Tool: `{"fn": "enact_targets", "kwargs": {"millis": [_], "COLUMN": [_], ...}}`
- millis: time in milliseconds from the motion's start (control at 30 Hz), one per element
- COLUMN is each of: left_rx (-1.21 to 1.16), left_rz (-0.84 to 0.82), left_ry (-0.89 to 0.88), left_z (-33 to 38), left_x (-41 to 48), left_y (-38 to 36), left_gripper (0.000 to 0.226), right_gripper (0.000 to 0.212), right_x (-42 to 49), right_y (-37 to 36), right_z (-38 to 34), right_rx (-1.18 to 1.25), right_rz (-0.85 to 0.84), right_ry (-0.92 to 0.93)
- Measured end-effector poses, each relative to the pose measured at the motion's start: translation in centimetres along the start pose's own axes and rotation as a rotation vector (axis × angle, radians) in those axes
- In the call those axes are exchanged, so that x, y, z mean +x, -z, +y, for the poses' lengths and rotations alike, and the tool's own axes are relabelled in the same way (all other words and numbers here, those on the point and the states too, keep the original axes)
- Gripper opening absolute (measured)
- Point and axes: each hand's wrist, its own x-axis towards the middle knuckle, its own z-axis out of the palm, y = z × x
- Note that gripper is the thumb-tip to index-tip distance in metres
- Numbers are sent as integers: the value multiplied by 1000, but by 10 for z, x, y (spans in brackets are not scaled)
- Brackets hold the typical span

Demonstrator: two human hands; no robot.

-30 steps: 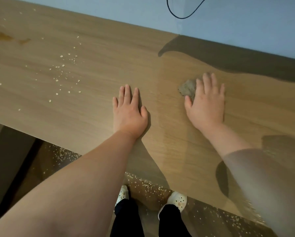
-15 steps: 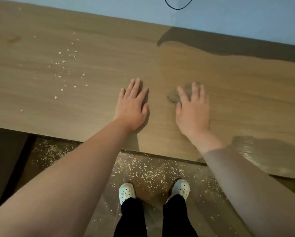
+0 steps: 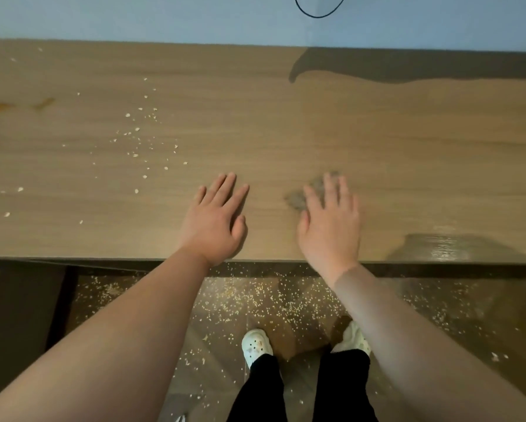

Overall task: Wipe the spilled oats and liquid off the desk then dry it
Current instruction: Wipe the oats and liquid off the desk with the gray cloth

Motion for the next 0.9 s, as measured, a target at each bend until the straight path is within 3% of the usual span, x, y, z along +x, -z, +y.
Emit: {"fn": "enact_targets", "kwargs": {"millis": [67, 133, 167, 233, 300, 367, 433, 533, 600, 667, 800, 833, 900], "left_rx": [-19, -19, -18, -21, -20, -16, -17, -20, -46, -113, -167, -158, -132], "left_rz": [9, -1, -3, 1, -3, 4, 16, 55, 80, 121, 146, 137, 107], "left_ry": [-1, -8, -10, -9, -14, -15, 8, 105, 137, 171, 279, 290, 300], "left_z": [0, -1, -1, -2, -2, -1, -1, 0, 0, -1, -1, 0, 1], "left_x": [0, -2, -2, -1, -1, -1, -1, -2, -3, -2, 2, 3, 3], "left_y": [0, 0, 0, 0, 1, 1, 0, 2, 2, 2, 2, 3, 3], "left_gripper": [70, 70, 70, 70, 71, 72, 73, 73, 70, 70, 67, 67, 69], "right_gripper": [48, 48, 47, 44, 48, 57, 64, 56, 51, 50, 53, 55, 56], "right_x": [-26, -30, -31, -29, -26, -21, -21, -20, 3, 40, 110, 114, 105], "right_y": [-6, -5, -5, 3, 11, 13, 10, 0, 0, 0, 8, 7, 5], "right_z": [-3, 36, 61, 104, 107, 72, 23, -6, 17, 48, 46, 30, -5], "right_rx": [-52, -75, -58, -7, -23, -96, -188, -77, -71, -103, 25, 35, 12], "right_rz": [-42, -5, 14, -17, -25, -51, -142, -176, -86, -65, 4, -7, -38], "right_ry": [358, 444, 329, -74, -431, -519, -271, 321, 440, 254, -350, -394, -205]}}
